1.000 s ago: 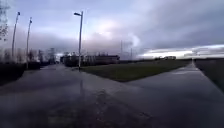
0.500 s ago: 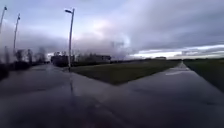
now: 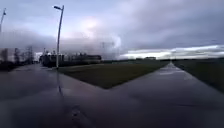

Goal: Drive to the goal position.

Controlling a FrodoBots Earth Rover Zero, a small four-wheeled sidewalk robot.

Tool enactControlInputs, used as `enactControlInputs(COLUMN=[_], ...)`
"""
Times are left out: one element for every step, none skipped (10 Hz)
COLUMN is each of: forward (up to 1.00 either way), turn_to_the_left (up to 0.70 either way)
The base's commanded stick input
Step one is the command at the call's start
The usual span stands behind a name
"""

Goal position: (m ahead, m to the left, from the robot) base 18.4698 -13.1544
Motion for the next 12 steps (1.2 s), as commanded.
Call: enactControlInputs(forward=[0.0, 0.0, 0.0, 0.0, 0.0, 0.0, 0.0, 0.0, 0.0, 0.0, 0.0, 0.0], turn_to_the_left=[-0.45, -0.45, -0.45, -0.45, -0.45, -0.45, -0.45, -0.45, -0.45, -0.45, -0.45, -0.45])
